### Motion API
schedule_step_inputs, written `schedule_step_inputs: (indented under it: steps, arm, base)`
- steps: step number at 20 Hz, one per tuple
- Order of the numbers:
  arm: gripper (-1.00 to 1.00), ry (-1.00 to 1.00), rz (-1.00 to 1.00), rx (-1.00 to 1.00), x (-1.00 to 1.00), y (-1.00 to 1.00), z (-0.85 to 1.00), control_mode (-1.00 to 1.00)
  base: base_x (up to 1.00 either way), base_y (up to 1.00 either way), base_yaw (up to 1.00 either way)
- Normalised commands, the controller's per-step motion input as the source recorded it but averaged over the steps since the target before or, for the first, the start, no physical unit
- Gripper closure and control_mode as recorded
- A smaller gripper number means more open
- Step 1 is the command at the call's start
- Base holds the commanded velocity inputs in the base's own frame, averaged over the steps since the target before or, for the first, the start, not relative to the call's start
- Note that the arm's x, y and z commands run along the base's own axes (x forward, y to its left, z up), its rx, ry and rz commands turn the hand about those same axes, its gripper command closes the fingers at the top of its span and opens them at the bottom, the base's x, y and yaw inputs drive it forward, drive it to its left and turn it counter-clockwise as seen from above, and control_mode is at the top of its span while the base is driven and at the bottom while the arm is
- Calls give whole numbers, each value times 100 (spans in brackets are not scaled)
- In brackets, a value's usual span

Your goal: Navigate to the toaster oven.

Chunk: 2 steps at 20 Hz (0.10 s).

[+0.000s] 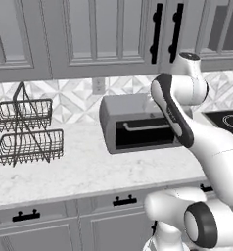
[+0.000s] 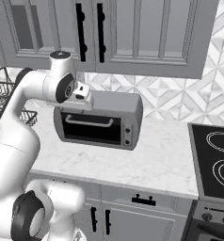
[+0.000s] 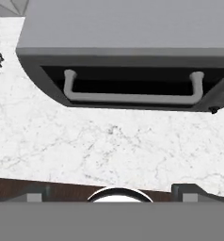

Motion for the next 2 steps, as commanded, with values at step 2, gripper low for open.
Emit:
schedule_step_inputs:
  steps: [2]
  arm:
    - [-100, 0, 0, 0, 0, 0, 0, 100]
  base:
    - [29, 0, 0]
